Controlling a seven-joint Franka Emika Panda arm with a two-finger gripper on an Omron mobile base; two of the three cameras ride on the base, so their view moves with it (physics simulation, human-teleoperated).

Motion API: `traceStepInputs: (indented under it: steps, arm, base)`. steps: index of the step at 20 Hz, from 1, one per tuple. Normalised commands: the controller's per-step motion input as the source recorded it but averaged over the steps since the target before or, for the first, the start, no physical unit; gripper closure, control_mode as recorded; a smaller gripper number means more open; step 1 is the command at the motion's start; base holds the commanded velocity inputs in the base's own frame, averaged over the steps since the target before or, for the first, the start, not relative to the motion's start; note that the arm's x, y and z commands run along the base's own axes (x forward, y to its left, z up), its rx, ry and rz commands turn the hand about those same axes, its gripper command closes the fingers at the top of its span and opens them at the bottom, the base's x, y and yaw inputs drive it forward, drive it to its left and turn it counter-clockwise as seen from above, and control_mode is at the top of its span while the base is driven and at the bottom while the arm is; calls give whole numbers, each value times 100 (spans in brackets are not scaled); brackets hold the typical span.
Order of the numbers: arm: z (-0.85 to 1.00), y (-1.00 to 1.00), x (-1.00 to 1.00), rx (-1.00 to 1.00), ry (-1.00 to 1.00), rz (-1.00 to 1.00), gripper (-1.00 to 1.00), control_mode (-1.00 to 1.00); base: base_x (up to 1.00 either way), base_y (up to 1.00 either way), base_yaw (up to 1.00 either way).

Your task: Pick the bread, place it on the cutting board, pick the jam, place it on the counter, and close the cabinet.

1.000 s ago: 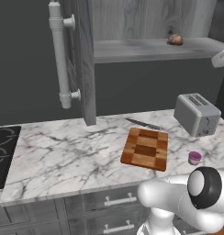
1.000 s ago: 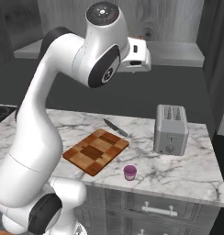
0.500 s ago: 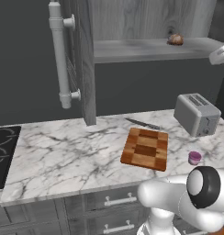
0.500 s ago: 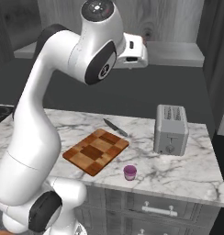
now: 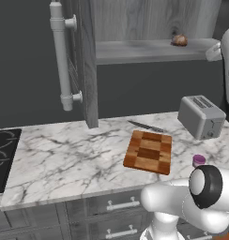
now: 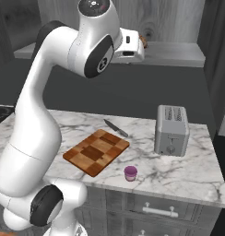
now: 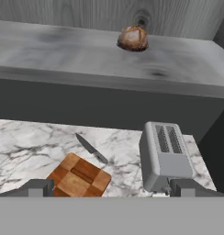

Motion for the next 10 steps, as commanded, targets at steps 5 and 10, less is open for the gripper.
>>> traceStepInputs:
  steps: [5, 10]
  arm:
    - [19, 0, 22, 6, 0, 0, -100, -100]
    - [11, 1, 16, 5, 0, 0, -100, -100]
  base:
    - [0, 0, 0]
    - [0, 0, 0]
